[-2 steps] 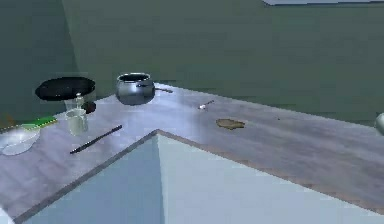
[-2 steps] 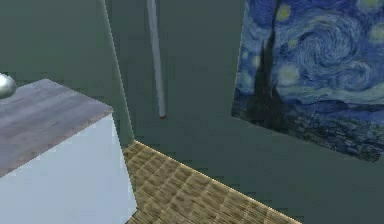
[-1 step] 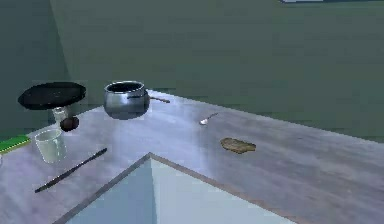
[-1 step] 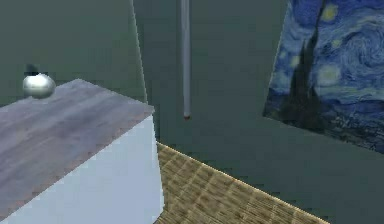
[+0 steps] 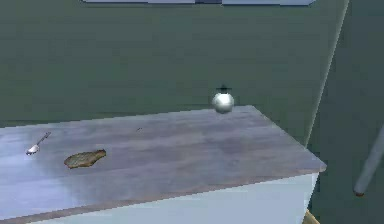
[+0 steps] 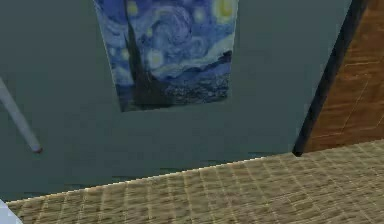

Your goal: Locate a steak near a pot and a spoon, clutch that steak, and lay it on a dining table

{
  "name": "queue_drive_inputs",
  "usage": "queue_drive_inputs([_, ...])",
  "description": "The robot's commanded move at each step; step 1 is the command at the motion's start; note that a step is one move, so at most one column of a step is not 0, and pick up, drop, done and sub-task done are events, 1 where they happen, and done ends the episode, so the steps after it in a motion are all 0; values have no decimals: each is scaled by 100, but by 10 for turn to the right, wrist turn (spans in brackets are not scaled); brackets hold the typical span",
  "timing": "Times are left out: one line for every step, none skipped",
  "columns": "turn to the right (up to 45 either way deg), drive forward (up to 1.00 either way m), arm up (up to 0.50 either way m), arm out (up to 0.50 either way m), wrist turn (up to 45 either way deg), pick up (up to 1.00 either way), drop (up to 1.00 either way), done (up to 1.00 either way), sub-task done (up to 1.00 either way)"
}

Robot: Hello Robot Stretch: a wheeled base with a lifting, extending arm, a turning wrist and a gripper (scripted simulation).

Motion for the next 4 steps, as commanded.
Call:
queue_drive_inputs([450,0,0,0,0,0,0,0,0])
queue_drive_inputs([0,10,0,0,0,0,0,0,0])
queue_drive_inputs([-450,0,0,0,0,0,0,0,0])
queue_drive_inputs([-450,0,0,0,0,0,0,0,0])
